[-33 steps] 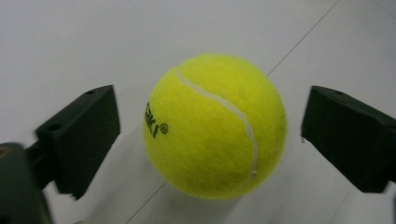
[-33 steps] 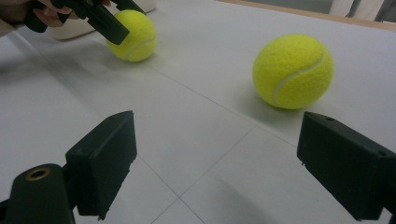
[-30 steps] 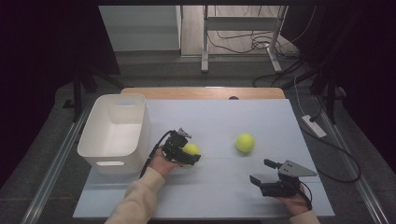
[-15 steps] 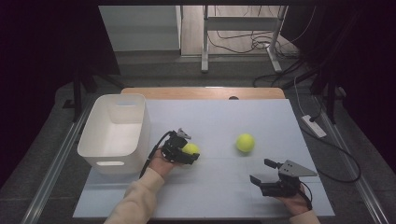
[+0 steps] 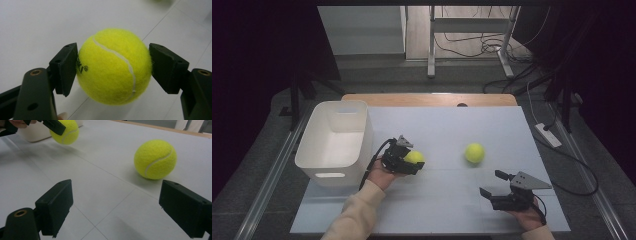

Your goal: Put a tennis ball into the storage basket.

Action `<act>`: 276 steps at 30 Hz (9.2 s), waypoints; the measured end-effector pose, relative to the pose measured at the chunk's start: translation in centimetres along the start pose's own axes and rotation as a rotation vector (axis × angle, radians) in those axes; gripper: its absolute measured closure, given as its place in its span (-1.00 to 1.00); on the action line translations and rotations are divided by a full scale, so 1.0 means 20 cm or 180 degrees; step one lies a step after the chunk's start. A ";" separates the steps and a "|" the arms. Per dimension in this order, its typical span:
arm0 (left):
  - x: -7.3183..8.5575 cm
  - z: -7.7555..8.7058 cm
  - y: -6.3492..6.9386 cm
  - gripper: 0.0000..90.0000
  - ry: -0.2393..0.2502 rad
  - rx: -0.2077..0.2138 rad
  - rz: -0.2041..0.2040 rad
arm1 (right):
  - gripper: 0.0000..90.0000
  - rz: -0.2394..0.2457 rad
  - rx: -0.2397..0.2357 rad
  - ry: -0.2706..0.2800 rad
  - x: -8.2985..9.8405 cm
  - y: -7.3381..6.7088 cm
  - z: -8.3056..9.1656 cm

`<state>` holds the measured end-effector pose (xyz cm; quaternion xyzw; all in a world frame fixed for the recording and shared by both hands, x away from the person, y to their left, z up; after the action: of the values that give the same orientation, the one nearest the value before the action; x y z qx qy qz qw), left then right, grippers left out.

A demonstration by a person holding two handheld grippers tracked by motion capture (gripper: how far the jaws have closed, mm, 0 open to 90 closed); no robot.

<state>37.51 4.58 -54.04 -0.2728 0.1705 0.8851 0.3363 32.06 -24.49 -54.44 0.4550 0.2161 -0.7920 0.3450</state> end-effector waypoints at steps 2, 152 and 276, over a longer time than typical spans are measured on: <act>0.00 0.01 0.00 -0.38 0.0018 -0.0003 0.0004 | -0.73 0.0001 0.0000 0.0002 0.00 0.00 0.00; -0.21 0.78 -0.32 -0.38 0.1299 -0.0468 0.0249 | -0.73 -0.0023 0.0011 0.0037 -0.01 0.00 0.00; -0.05 0.81 -1.04 -0.39 0.0720 -0.1355 0.1068 | -0.73 -0.0021 0.0015 0.0004 0.00 0.01 -0.01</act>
<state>46.46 26.82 -43.00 -0.4022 0.0601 0.9082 0.0994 32.30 -24.43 -54.45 0.4556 0.2159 -0.7934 0.3411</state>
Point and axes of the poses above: each handheld gripper's, and its own axes: z roughly backward along the jaws, x roughly out of its underside, y roughly to its right, the point moved 8 cm from there along -z, roughly forward along the jaws, and after that the axes turned 5 degrees about -y, right-handed, at the moved point
